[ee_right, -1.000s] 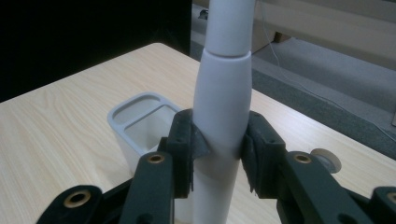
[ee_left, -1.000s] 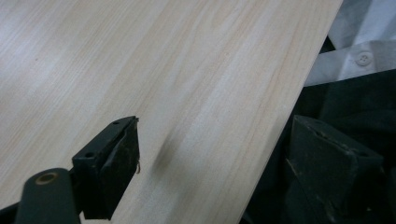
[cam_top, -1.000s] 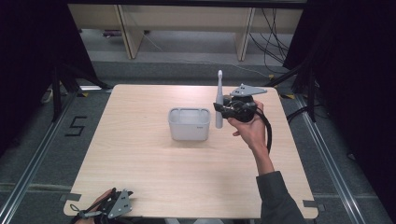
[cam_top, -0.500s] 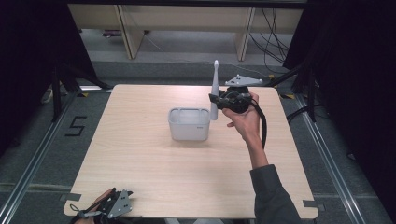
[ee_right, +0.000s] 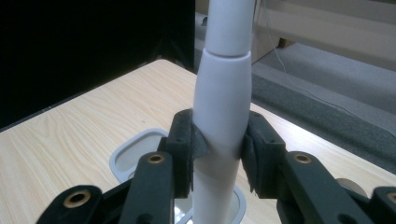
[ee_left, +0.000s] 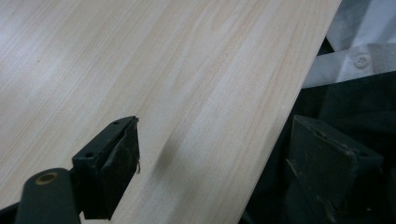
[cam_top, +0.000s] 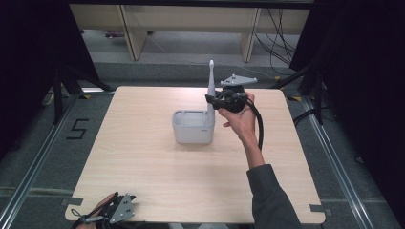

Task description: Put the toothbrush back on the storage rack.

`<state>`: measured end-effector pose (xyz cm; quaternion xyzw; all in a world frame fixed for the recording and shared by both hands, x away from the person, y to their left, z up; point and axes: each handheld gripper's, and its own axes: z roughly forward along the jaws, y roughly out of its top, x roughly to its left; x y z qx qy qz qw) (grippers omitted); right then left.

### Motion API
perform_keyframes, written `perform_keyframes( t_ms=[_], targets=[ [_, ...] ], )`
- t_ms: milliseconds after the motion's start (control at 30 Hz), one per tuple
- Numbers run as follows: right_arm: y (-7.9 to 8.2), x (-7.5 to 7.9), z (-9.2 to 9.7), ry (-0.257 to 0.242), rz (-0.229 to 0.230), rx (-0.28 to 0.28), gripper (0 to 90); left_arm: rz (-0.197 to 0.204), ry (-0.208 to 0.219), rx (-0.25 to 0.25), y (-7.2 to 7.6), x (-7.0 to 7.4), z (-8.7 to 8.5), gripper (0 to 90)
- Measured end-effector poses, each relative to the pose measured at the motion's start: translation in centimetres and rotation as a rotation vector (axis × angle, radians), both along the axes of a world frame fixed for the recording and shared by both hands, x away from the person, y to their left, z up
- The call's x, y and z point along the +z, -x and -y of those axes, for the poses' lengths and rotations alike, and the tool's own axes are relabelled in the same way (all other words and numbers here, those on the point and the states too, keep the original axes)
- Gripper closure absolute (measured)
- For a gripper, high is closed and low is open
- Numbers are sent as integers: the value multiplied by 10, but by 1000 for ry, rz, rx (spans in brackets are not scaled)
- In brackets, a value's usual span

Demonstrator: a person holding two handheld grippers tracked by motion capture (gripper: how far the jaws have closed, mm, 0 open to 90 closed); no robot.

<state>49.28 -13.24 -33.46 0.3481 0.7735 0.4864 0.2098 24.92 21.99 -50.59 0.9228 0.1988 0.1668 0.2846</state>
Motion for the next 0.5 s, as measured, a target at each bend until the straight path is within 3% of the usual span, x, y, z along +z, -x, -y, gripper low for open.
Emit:
perform_keyframes(
  t_ms=[167, 267, 433, 500],
  targets=[
    [-8, -5, -5, 15, 15, -12, 666, 4, -2, 0, 0, 0, 0, 162],
    [-10, -7, -8, 12, -9, -14, 666, 3, 0, 0, 0, 1, 0, 162],
    [-16, -12, -9, 37, -8, -21, 666, 4, 1, -1, 0, 1, 0, 162],
    [-16, -15, -10, 32, -31, -34, 666, 2, 2, -3, 0, 1, 0, 162]
  ],
)
